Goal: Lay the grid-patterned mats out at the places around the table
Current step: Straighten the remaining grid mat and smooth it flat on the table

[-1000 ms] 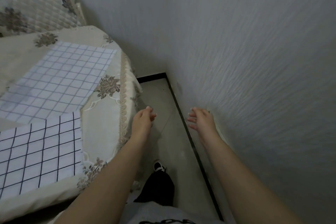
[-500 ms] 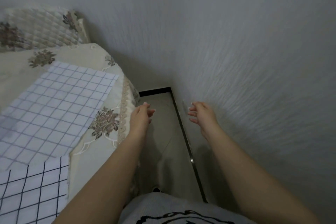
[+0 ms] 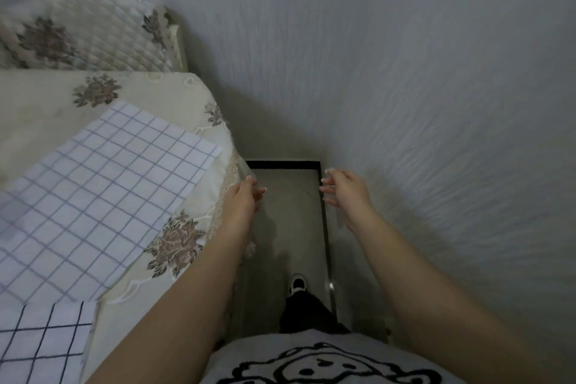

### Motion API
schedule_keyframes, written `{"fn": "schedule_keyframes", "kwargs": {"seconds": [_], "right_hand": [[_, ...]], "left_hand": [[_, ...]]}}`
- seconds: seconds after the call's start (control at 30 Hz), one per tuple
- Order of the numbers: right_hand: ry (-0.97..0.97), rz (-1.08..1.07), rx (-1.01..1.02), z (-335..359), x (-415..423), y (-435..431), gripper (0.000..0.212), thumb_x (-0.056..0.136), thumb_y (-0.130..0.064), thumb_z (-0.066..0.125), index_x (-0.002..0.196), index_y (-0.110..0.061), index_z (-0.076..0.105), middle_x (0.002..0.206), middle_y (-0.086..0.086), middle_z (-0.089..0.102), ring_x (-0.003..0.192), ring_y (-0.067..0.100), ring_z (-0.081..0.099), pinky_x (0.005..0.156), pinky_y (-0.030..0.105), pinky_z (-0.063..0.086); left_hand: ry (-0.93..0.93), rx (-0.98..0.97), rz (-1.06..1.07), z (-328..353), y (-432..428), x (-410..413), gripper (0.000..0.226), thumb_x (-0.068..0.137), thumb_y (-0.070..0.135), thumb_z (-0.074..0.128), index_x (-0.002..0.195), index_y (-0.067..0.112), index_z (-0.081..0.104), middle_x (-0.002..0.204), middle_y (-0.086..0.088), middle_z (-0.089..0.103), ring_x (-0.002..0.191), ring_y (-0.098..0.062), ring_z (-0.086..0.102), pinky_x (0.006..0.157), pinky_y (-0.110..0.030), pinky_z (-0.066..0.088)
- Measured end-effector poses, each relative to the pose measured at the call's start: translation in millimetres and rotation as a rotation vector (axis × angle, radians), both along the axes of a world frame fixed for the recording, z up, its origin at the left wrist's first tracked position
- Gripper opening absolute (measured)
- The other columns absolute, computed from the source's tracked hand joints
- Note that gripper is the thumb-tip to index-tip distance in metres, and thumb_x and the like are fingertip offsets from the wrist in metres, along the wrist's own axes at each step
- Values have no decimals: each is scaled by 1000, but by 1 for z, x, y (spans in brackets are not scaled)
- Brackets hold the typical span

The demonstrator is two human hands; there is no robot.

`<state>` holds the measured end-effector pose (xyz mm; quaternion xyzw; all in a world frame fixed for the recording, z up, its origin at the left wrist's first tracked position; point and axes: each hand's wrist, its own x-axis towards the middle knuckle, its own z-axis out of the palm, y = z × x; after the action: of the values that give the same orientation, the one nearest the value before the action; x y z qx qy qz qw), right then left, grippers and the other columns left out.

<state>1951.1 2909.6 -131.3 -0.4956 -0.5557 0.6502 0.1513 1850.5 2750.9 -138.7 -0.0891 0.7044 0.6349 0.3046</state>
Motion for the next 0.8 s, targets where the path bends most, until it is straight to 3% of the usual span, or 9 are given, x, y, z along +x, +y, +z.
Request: {"fn": "schedule_keyframes", "kwargs": {"seconds": [0.1, 0.23, 0.4, 0.53, 0.7, 0.8], "right_hand": [[2, 67, 21, 5, -40, 28, 13, 95, -23, 51, 84, -19, 56, 84, 1, 62, 72, 13, 60, 62, 28, 47], [15, 165, 27, 7, -89, 49, 11, 96, -21, 50, 97, -13, 57, 82, 0, 61, 71, 12, 60, 60, 27, 46], [24, 283, 35, -4, -141, 46, 12, 95, -23, 50, 87, -22, 60, 90, 4, 64, 79, 18, 64, 68, 33, 49], [14, 385, 3, -8, -174, 36, 11, 96, -23, 50, 94, -19, 60, 91, 2, 64, 79, 16, 64, 75, 37, 53], [2, 486, -31, -11, -225, 20, 12, 96, -21, 50, 93, -17, 60, 87, 1, 63, 74, 14, 62, 61, 26, 49], [5, 585, -30, -15, -261, 3, 14, 94, -22, 51, 85, -20, 61, 82, 1, 64, 74, 16, 62, 62, 27, 49]], "left_hand": [[12, 29, 80, 9, 27, -29, 24, 94, 29, 47, 102, 14, 65, 93, -6, 71, 96, -23, 64, 90, -40, 49], [19, 62, 179, 21, 40, -54, 21, 96, 30, 46, 90, 19, 63, 93, -6, 70, 82, -19, 61, 70, -31, 47], [44, 36, 274, 22, 31, -83, 32, 100, 33, 40, 110, 13, 63, 103, -9, 69, 100, -21, 64, 93, -38, 50], [69, 3, 365, 22, 15, -111, 32, 99, 34, 39, 107, 15, 63, 104, -9, 69, 101, -21, 64, 95, -39, 50], [53, -2, 516, 16, -9, -142, 31, 98, 34, 41, 104, 14, 64, 103, -11, 69, 102, -24, 64, 95, -42, 50], [48, 7, 606, 8, -23, -162, 32, 99, 33, 41, 107, 13, 64, 105, -11, 69, 103, -23, 64, 97, -43, 49]]}}
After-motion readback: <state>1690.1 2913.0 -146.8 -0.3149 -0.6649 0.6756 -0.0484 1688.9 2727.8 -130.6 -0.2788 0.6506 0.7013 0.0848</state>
